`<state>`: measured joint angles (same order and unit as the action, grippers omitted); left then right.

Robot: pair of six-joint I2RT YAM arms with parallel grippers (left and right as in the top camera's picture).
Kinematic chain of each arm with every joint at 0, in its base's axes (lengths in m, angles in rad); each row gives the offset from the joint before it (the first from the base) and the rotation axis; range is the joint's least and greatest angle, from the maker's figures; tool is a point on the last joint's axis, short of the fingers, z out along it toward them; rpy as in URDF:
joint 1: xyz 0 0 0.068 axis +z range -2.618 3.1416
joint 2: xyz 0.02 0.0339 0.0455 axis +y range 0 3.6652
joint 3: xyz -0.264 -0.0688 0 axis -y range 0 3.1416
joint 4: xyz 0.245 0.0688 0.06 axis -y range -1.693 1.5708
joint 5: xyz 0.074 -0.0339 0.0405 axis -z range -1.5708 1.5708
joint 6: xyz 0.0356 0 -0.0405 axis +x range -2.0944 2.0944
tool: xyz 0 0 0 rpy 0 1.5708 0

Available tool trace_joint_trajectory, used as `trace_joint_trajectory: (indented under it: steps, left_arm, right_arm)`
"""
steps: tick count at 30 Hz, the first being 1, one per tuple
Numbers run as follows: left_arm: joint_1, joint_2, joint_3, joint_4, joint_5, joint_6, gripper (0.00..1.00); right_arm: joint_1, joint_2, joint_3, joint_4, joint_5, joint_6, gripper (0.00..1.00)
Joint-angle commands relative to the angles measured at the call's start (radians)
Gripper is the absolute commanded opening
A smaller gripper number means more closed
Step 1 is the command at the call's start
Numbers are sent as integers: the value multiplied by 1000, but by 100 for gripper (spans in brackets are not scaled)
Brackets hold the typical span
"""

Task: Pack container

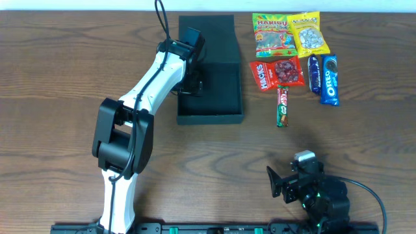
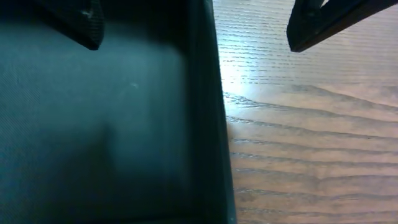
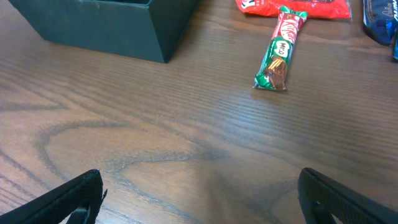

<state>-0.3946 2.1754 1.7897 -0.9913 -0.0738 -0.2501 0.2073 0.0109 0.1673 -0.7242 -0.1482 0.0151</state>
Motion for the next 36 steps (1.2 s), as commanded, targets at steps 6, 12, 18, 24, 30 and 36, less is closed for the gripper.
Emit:
trace_joint_trajectory:
  steps: [6, 12, 18, 24, 30, 36]
  left_arm:
    - [0, -178, 57, -7, 15, 4, 95]
    - [0, -346, 57, -46, 18, 46, 95]
    - [0, -420, 57, -120, 73, 72, 95]
    - [0, -420, 57, -151, 120, 71, 95]
    - [0, -420, 57, -169, 119, 72, 95]
    - [0, -420, 57, -169, 120, 77, 95]
  right_arm:
    - [9, -5, -3, -2, 2, 11, 99]
    - [9, -5, -3, -2, 2, 11, 99]
    - [9, -5, -3, -2, 2, 11, 99]
    - [9, -5, -3, 68, -44, 82, 99]
    - [9, -5, -3, 229, -321, 632, 99]
    - [8, -5, -3, 248, -331, 882, 99]
